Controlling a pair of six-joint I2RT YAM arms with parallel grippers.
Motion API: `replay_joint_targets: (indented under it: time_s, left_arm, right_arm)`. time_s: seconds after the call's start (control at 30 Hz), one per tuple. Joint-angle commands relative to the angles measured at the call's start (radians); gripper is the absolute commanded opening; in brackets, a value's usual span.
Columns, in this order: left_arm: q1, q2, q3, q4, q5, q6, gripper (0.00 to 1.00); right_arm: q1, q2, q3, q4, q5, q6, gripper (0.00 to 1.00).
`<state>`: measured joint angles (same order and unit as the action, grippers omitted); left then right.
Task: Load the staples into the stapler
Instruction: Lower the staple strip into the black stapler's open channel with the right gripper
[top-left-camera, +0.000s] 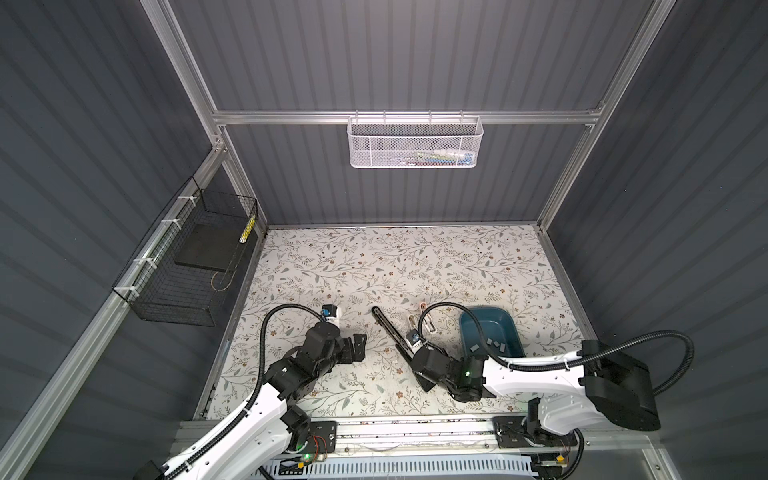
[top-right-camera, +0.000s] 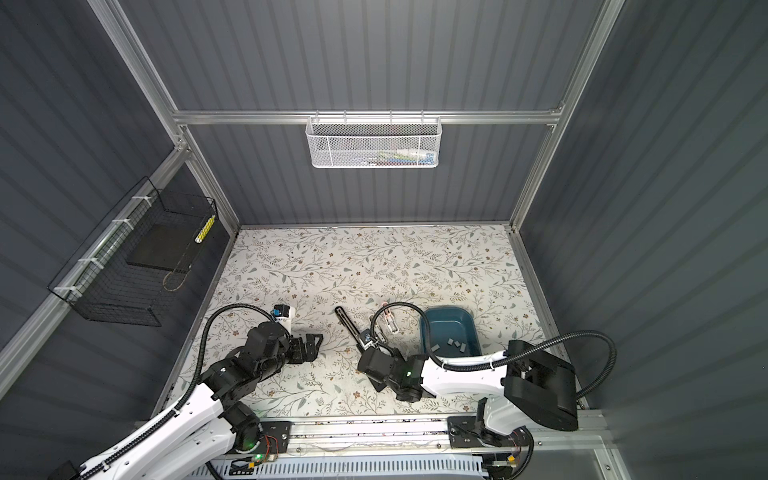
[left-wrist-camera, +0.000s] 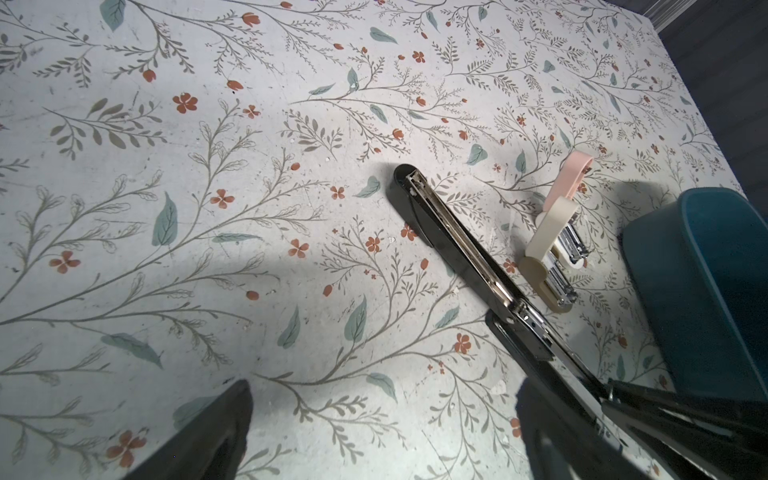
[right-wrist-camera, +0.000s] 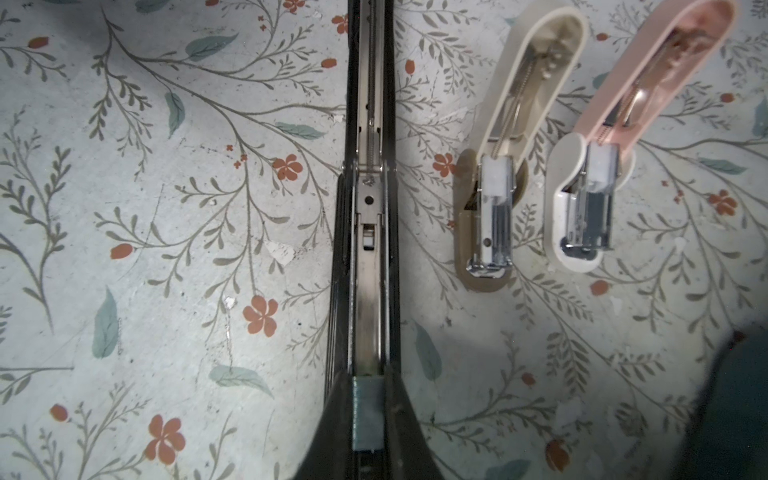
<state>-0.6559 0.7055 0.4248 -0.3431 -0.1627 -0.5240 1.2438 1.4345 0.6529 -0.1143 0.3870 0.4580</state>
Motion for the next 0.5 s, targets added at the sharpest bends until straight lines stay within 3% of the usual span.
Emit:
replay_joint_targets:
  time_s: [0.0, 0.07, 0.47]
  left_arm:
    - [-0.004, -0.012, -0.014, 0.013, 0.011, 0.002, 0.99]
    - [-0.004, -0.011, -0.013, 0.012, 0.011, 0.002, 0.99]
    - [-0.003, -0.008, -0.012, 0.013, 0.012, 0.002, 0.99]
  right_arm:
    - [0.013, 0.009, -0.002, -0.133, -0.01, 0.051, 0.18]
    - [0.015, 0.006, -0.002, -0.143, -0.01, 0.065, 0.24]
    - [0.035, -0.034, 0.0, -0.187, -0.008, 0.107, 0.31]
